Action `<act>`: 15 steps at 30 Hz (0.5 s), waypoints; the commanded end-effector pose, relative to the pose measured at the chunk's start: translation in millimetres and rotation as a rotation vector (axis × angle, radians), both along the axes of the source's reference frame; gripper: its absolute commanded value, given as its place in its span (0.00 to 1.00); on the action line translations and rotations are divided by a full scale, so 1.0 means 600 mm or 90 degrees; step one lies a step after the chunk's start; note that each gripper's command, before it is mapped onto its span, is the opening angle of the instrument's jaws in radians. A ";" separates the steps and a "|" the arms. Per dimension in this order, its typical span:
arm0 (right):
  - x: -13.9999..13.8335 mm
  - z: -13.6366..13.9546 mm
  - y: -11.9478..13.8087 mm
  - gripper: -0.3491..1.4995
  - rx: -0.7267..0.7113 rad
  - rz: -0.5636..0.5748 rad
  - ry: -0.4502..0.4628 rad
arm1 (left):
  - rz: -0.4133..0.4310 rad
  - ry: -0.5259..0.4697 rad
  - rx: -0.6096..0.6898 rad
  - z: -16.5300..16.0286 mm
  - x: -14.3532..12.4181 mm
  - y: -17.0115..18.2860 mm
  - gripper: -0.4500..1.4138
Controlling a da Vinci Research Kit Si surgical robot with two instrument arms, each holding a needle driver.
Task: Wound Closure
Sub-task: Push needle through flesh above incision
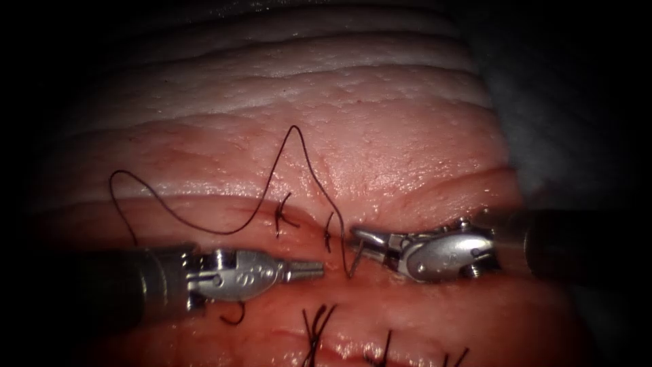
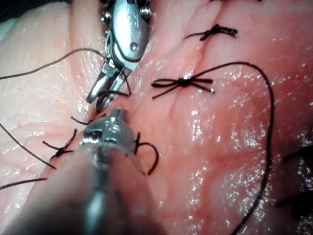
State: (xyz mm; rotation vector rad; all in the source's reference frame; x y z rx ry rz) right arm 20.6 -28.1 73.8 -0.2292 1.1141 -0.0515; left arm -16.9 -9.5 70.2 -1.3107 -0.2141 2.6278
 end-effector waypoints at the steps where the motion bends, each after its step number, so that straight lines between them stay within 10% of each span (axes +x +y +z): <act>1: 0.0011 0.0017 0.0001 0.00 0.020 0.004 0.004 | 0.000 0.000 0.000 0.0008 -0.0009 -0.0001 0.04; 15: 0.0008 0.0060 -0.0014 0.00 0.150 -0.010 0.005 | -0.002 0.002 -0.001 0.0007 -0.0010 -0.0001 0.04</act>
